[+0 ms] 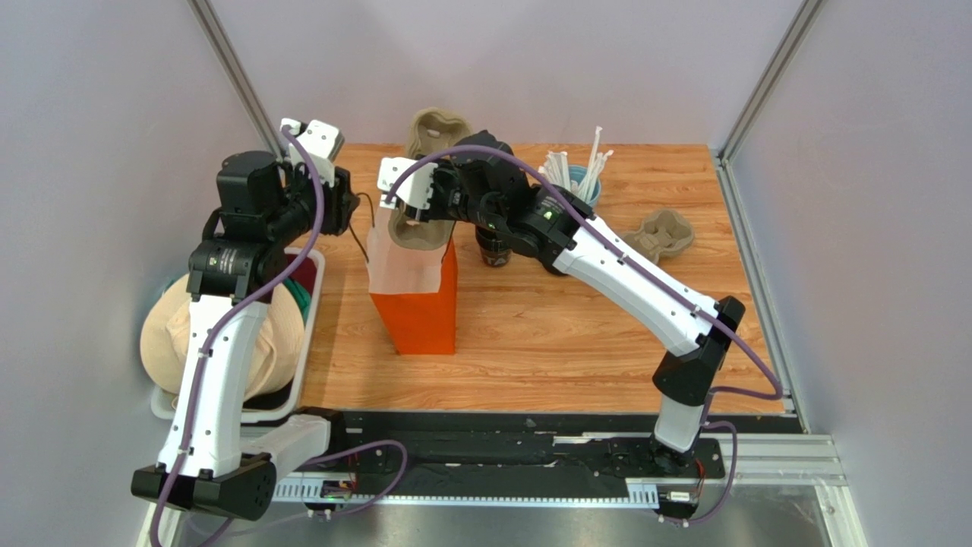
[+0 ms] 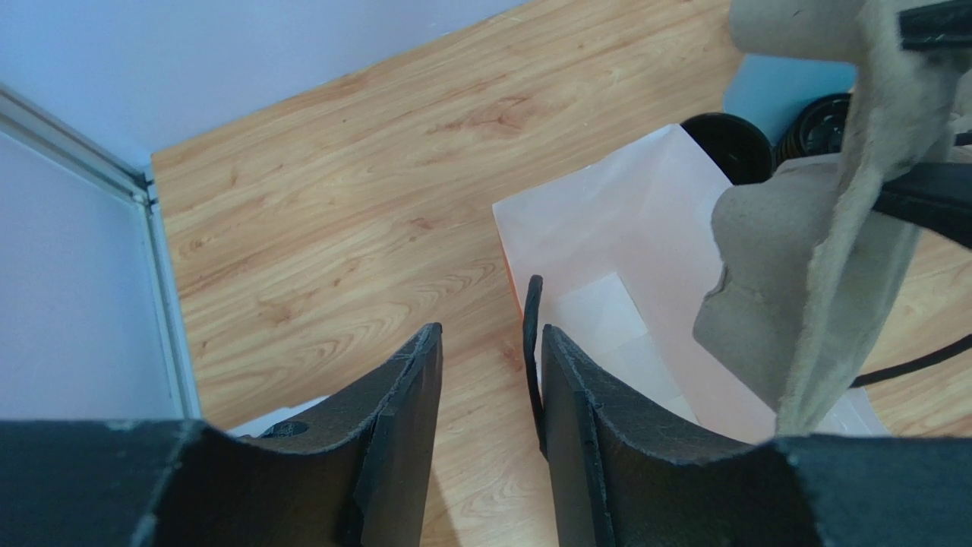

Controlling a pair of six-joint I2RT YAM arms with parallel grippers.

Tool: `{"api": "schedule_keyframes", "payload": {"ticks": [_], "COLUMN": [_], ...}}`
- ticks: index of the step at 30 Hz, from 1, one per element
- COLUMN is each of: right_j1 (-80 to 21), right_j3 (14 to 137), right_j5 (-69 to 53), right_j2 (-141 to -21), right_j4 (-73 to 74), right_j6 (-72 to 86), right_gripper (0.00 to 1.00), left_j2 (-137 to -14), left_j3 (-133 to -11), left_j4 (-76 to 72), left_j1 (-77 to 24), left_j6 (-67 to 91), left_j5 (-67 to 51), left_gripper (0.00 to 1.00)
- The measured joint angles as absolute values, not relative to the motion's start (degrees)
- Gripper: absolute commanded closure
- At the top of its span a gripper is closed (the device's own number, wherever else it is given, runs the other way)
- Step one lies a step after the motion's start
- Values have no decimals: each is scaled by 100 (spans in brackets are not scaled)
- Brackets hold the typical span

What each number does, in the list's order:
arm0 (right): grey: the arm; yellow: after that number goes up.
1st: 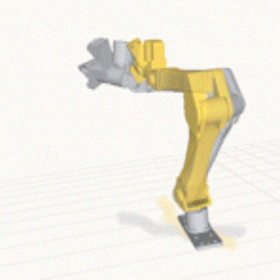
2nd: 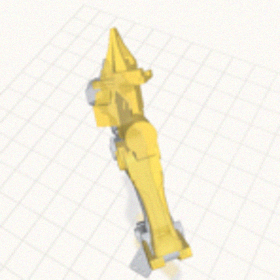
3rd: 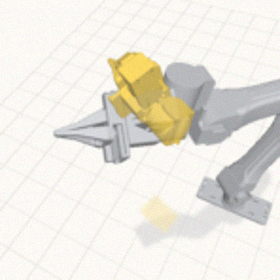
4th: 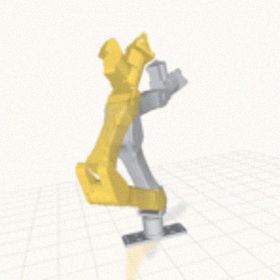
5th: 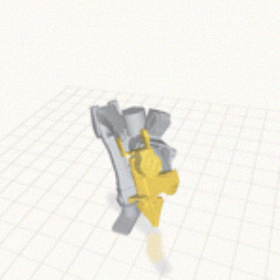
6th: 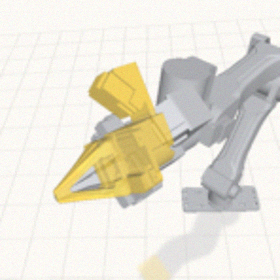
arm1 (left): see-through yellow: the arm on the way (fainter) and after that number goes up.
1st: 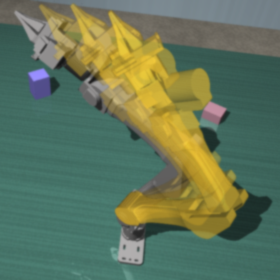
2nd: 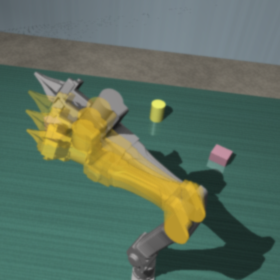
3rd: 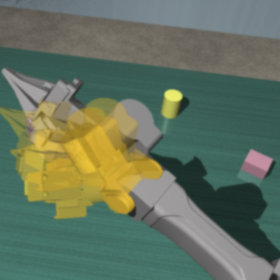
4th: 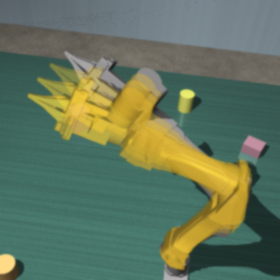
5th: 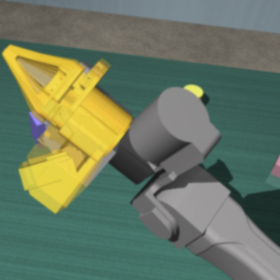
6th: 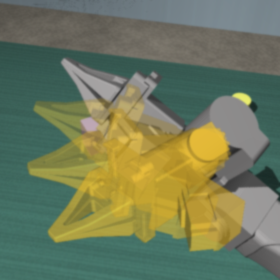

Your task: Pack the takeout coffee

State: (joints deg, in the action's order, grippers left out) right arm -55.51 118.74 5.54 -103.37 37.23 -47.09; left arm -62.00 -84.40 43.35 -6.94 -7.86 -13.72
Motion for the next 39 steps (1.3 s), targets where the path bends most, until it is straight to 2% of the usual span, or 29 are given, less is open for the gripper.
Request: {"api": "schedule_keyframes", "payload": {"ticks": [18,31,39], "right_j1": [-5881,-5981,-5983], "right_j3": [11793,11996,12422], "right_j5": [784,176,-226], "right_j2": [-10704,-10884,-10986], "right_j4": [3981,5194,5760], "right_j6": [-4934,-4558,-4086], "right_gripper": [82,82,82], "left_j2": [-6198,-6198,-6198], "left_j3": [-8438,-8340,-8337], "left_j4": [4237,4230,4230], "left_j1": [-659,-659,-659], "left_j6": [-539,-541,-539], "left_j5": [-1765,-2069,-2252], "left_gripper": [54,62,63]}}
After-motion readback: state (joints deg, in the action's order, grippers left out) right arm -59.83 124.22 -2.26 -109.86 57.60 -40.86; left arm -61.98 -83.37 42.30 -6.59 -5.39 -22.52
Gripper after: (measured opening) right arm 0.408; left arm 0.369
